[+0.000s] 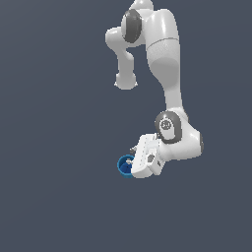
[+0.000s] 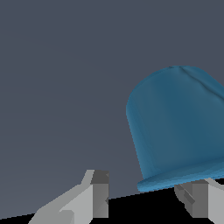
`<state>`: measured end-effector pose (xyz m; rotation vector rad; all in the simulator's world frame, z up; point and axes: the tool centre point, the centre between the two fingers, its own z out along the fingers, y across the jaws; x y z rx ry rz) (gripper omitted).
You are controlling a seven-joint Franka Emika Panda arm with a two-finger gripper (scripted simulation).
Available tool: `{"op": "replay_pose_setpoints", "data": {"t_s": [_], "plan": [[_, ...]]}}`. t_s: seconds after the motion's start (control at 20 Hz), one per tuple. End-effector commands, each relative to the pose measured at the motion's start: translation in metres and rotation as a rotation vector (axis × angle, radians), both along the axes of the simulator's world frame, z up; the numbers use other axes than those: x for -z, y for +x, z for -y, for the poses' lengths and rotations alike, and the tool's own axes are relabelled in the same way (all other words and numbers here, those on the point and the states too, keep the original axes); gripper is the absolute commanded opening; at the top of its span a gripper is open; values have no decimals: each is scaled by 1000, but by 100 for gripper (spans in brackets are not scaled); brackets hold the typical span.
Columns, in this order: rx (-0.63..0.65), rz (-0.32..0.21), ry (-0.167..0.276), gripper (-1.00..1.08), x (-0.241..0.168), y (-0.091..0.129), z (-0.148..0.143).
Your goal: Pick up the object and move it to a goal position.
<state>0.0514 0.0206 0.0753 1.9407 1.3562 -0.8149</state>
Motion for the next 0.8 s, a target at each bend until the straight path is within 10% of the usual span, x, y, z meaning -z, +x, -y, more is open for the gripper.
{"op": "replay_pose_setpoints", "data": {"t_s": [0.0,0.05,0.75], "plan": [[-1,0,0,28,2,-1,2],[-1,0,0,-100,2,-1,2],[-4,1,1,-100,-4,-1,-1]]}}
